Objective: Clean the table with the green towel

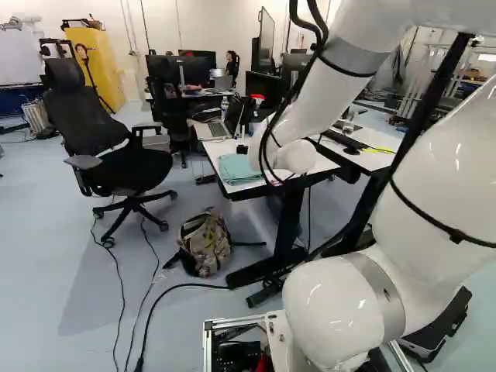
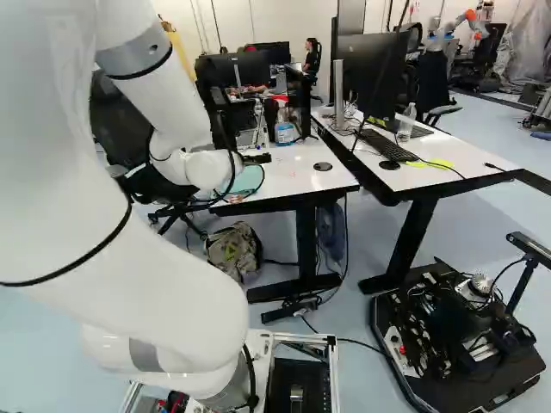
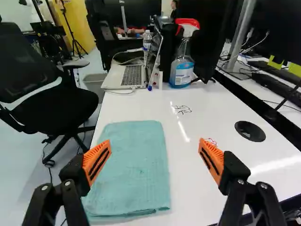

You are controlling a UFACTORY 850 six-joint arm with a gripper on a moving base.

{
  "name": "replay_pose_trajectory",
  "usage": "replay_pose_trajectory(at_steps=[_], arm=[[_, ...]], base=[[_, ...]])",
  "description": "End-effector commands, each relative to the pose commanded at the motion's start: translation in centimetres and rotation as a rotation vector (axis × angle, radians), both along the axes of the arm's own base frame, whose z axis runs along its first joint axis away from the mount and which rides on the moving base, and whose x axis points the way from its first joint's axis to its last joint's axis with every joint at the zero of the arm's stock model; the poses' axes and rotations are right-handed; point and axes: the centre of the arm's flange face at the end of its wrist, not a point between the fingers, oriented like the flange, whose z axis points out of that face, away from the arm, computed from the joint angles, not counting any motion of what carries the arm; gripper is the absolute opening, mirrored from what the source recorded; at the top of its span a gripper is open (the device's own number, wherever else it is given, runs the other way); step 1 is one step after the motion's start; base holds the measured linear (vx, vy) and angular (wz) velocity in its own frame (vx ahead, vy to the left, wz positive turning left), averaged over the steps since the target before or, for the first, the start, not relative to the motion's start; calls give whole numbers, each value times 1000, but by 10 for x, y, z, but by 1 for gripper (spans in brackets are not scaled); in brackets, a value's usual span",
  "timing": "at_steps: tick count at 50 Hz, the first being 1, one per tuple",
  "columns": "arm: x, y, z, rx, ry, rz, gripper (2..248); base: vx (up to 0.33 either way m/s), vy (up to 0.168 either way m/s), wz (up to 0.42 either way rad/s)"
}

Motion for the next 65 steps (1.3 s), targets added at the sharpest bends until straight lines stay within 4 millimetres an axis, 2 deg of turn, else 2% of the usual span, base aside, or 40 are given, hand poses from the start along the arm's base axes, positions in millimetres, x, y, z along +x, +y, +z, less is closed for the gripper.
replay_pose_trajectory(at_steps=[30,65], arm=[[41,24,9,-27,235,46,247],[82,49,30,-58,435,84,247]], base=[[0,0,0],[0,0,0]])
